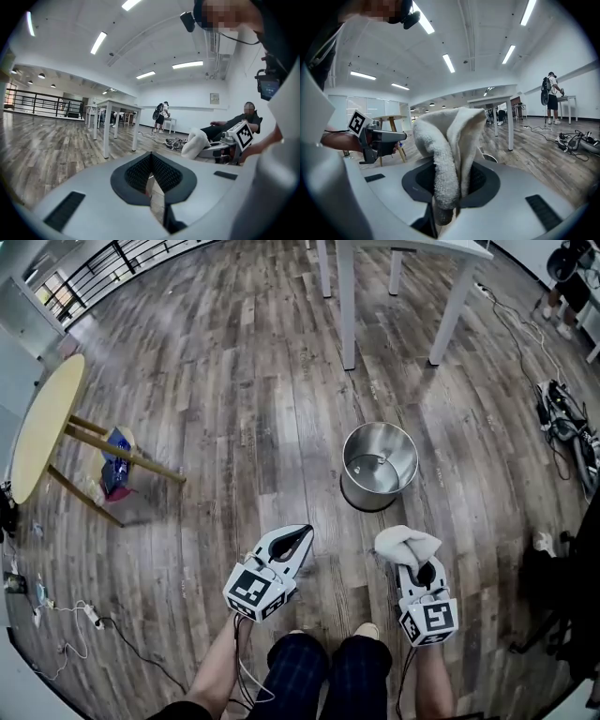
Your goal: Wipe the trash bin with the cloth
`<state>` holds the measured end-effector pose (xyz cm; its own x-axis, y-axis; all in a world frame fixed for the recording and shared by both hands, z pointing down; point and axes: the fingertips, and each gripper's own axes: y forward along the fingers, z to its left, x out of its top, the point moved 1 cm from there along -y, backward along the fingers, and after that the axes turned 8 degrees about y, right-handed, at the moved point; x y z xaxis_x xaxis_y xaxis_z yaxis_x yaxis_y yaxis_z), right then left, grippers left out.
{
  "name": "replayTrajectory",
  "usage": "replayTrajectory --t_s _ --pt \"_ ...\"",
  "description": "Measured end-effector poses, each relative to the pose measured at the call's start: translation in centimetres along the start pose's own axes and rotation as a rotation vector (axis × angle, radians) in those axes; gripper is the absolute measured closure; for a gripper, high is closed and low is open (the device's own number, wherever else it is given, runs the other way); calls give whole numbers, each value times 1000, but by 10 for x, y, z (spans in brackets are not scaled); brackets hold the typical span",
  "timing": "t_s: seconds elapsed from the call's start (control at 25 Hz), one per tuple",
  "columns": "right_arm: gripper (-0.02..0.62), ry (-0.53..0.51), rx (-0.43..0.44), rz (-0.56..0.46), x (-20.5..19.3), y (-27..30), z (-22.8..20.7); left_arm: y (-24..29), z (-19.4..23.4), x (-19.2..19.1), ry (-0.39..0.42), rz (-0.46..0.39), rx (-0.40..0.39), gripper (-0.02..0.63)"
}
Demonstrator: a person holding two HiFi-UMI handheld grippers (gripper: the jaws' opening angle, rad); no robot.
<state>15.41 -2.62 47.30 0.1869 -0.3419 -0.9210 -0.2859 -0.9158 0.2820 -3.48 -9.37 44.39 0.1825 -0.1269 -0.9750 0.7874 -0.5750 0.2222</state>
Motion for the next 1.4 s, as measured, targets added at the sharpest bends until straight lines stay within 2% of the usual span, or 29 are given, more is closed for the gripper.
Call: replayTrajectory --t_s 0.2,0.32,0.52,0.88,1.12,1.4 --pt "511 -5 27 4 78 -42 33 -34 -16 97 -19 -47 8 606" --pt "511 4 21 -8 127 -64 50 -52 -23 148 -27 -46 6 606" --pt "511 20 18 -24 204 -106 79 -83 -36 223 -33 -33 2 606" --pt "511 80 3 -82 309 -167 123 -116 -65 342 -32 -67 -15 606" --pt "511 83 18 -111 365 -203 152 -138 -85 405 -27 -86 -20 606" --pt "511 76 34 -134 400 -235 187 -173 -100 442 -18 -96 -16 606"
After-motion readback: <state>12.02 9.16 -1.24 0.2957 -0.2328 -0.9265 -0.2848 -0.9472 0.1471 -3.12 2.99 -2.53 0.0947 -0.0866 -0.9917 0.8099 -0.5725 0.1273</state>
